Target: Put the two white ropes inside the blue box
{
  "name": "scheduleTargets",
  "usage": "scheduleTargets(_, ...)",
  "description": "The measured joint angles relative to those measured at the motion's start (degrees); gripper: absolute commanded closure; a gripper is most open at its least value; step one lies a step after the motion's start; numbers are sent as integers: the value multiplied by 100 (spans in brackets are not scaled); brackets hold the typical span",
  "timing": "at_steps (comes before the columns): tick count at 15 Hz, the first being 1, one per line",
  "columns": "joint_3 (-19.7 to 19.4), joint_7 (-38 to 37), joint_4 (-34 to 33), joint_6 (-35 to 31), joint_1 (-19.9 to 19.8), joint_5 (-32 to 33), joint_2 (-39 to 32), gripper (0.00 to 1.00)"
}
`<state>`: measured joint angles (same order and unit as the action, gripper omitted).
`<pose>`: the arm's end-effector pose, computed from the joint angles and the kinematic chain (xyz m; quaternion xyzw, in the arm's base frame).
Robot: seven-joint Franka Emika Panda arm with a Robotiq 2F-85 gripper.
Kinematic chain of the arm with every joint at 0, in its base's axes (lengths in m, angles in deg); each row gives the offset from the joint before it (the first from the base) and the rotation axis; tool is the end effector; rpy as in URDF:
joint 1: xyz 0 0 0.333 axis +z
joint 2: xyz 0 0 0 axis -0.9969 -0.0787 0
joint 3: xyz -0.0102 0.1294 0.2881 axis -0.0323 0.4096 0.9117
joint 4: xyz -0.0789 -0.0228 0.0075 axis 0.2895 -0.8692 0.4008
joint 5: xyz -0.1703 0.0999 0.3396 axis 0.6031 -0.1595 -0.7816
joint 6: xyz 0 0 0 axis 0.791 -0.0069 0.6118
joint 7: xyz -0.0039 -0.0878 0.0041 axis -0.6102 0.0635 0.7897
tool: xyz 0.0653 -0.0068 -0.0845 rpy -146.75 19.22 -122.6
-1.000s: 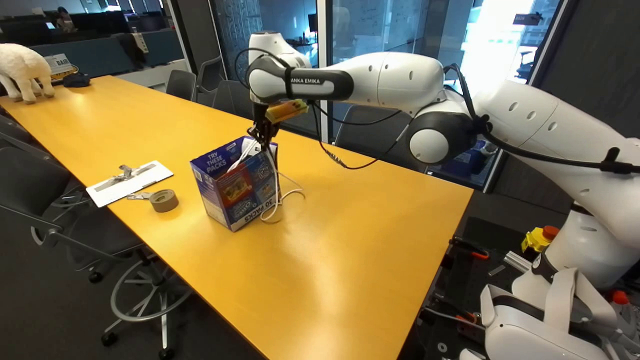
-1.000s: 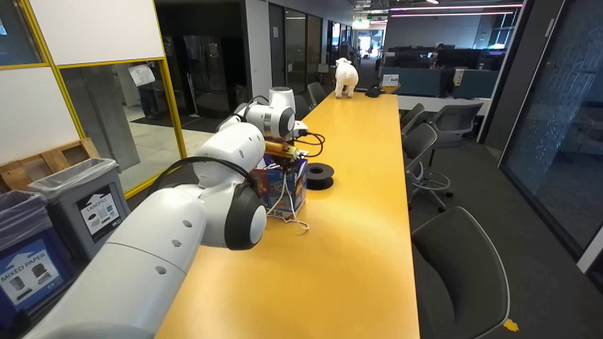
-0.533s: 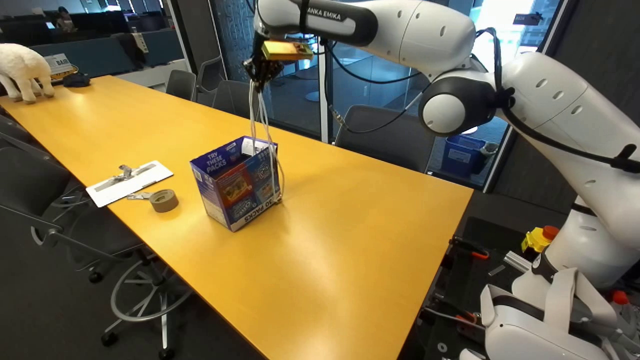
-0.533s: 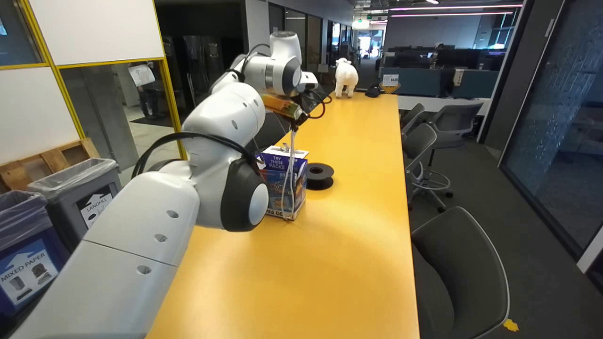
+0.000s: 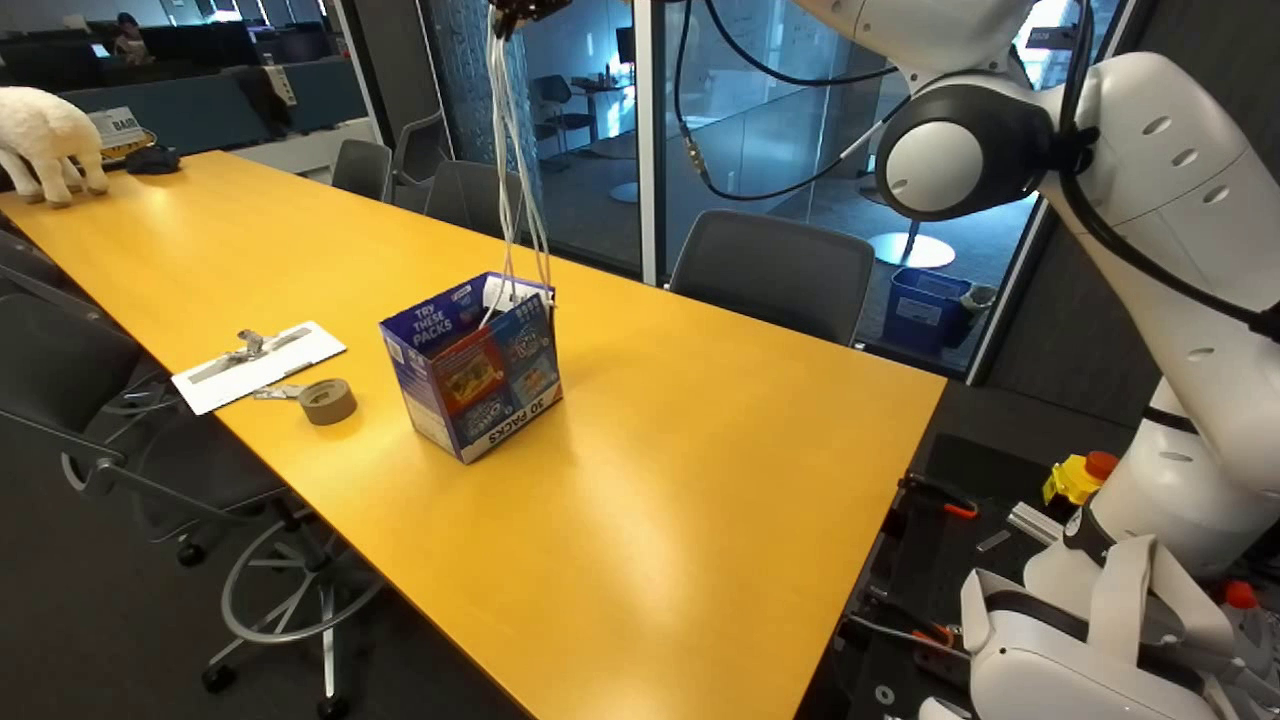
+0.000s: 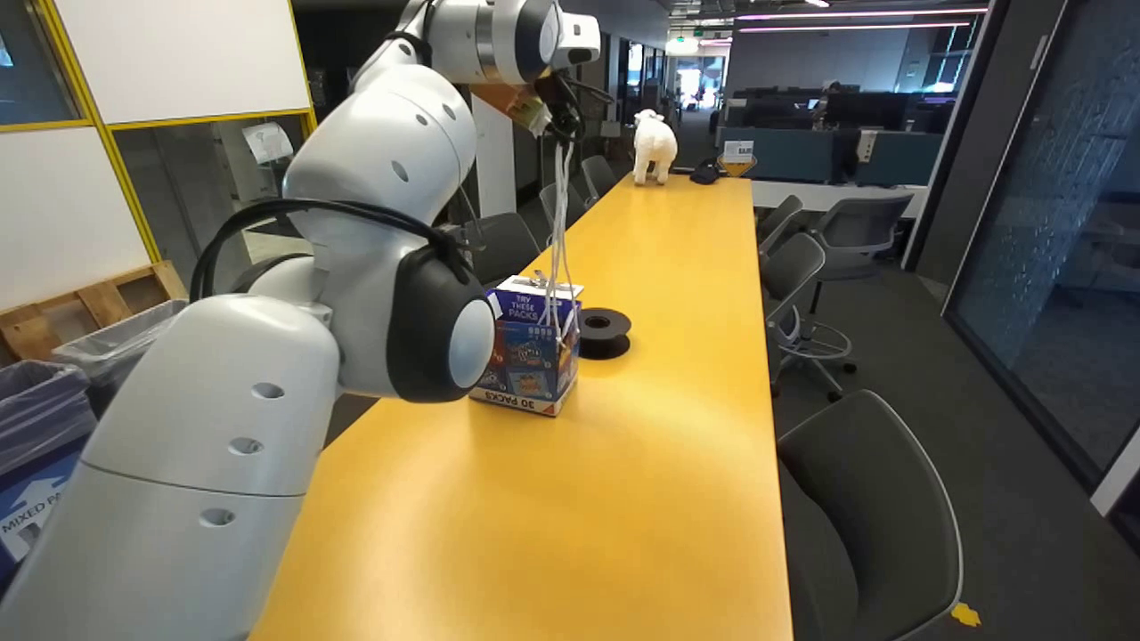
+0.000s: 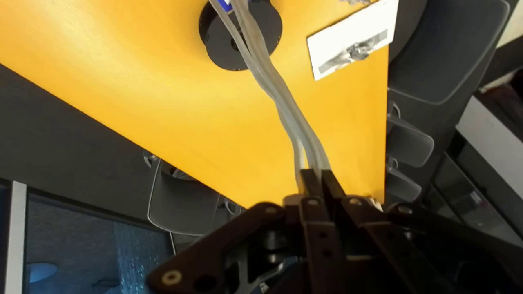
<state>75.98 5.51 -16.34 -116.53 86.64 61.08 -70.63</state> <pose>0.7450 0.0096 0.7004 -0.8948 0.2448 -0.3609 0.0959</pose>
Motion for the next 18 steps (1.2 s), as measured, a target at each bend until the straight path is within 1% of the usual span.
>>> scheduleTargets(5, -226, -751, 21, -544, 321, 190, 27, 95)
scheduleTargets(9, -419, -1145, 36, -764, 651, 457, 2, 95)
scheduleTargets(12, -536, -1305, 46, -804, 861, 658, -5, 95)
scheduleTargets(14, -599, -1357, 72, -807, 928, 740, -35, 95)
scheduleTargets(18, -649, -1366, 100, -806, 914, 782, -187, 95)
